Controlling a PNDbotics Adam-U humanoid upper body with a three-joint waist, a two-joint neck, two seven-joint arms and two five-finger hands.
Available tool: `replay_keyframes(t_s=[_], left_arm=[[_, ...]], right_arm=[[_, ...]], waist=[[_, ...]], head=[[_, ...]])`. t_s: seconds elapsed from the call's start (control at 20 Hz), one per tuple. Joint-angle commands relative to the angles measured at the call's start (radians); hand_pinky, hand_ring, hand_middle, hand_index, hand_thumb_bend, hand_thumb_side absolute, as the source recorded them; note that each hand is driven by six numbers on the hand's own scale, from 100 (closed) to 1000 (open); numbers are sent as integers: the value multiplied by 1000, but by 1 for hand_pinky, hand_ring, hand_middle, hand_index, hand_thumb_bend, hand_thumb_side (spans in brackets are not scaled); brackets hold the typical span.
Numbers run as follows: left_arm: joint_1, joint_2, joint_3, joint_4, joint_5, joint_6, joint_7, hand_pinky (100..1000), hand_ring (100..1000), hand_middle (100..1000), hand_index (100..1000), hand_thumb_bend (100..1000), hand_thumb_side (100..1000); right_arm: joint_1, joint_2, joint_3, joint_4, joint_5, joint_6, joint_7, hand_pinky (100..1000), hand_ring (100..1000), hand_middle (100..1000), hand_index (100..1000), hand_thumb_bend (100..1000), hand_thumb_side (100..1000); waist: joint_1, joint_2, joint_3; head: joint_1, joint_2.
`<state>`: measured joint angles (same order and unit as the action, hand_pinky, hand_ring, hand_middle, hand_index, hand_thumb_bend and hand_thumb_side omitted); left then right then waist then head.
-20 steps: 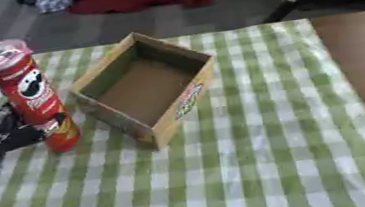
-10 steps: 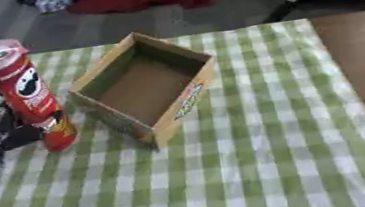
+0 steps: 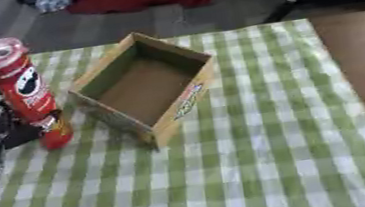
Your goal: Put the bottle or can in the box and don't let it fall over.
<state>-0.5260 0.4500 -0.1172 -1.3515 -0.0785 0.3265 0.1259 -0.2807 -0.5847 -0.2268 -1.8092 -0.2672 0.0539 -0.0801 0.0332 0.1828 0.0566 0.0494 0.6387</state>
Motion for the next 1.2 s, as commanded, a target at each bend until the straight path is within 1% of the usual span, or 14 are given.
replay_keyframes(t_s=[0.05,0.2,0.4,0.75,0.9,1.05,1.2], left_arm=[[-10,49,21,-46,-11,2,5,770,420,490,493,100,100],[-11,64,28,-69,-17,10,4,765,416,491,493,100,100],[-25,83,33,-113,-28,17,1,759,414,491,492,100,100],[-96,103,34,-215,-49,49,-15,732,414,478,481,100,100],[-137,98,25,-238,-51,68,-20,724,416,472,472,100,100],[-174,84,17,-240,-49,80,-23,680,415,464,457,100,100],[-211,64,6,-230,-47,88,-20,643,400,432,416,100,100]], right_arm=[[-6,-25,-9,-12,8,1,-5,869,853,807,920,100,529],[-4,-28,-9,-14,8,0,-7,869,853,807,920,100,529],[-1,-33,-10,-19,7,-3,-12,869,852,806,919,100,528],[6,-38,-14,-28,3,-4,-24,869,851,805,920,100,528],[6,-40,-13,-29,2,-3,-25,869,851,805,920,100,528],[6,-41,-13,-30,1,-3,-26,869,851,802,920,100,528],[4,-40,-11,-29,1,-1,-25,869,851,802,921,100,528]], waist=[[-1,-20,1],[0,-23,2],[1,-26,3],[4,-34,3],[6,-38,2],[8,-39,-1],[10,-40,-3]], head=[[-4,-7],[-9,-6],[-27,-3],[-45,1],[-46,1],[-46,1],[-45,3]])
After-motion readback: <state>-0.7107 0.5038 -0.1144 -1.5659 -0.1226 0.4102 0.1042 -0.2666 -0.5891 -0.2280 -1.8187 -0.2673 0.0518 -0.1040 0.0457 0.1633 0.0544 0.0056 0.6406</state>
